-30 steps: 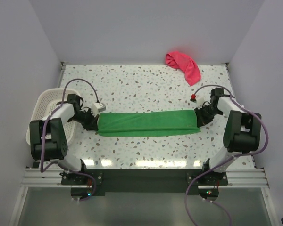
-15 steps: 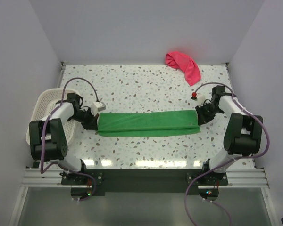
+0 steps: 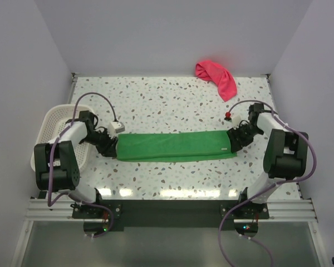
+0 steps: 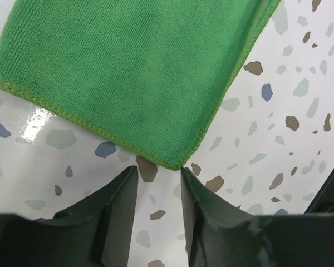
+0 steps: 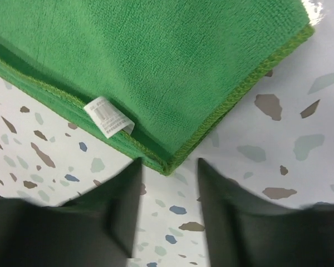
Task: Roll the towels
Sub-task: Fold the towel
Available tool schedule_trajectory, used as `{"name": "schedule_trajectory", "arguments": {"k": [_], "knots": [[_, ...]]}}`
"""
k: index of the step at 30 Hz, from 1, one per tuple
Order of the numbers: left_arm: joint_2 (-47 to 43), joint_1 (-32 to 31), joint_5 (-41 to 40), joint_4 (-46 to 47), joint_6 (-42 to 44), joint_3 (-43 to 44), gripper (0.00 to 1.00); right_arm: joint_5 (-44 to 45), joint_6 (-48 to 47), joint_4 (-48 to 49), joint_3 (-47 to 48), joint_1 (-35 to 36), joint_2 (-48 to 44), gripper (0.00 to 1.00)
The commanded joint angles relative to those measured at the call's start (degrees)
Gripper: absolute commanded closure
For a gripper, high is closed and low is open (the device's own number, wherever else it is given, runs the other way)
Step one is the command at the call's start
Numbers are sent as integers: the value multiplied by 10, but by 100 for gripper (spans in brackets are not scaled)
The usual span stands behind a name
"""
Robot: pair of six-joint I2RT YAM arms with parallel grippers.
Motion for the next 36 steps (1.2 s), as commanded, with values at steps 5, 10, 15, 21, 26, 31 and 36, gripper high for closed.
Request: {"name": "schedule_trajectory", "arguments": {"k": [5,10,15,21,26,31,36], "knots": [[16,7,60,-39,-2,88,49,-19,26,-14,73,-8,-29,45],[42,7,53,45,-97,157,48,-23,88,25,148,-7,18,46],[112,4,40,89,-139,212,48,-23,118,38,206,-3,89,47],[162,-15,30,108,-143,227,48,-34,130,50,235,4,143,47],[189,-32,37,112,-150,226,49,-57,137,37,258,12,177,51],[199,-44,34,119,-151,216,53,-62,123,22,258,20,194,58],[204,-47,23,131,-155,207,55,-61,107,17,255,20,196,62]]}}
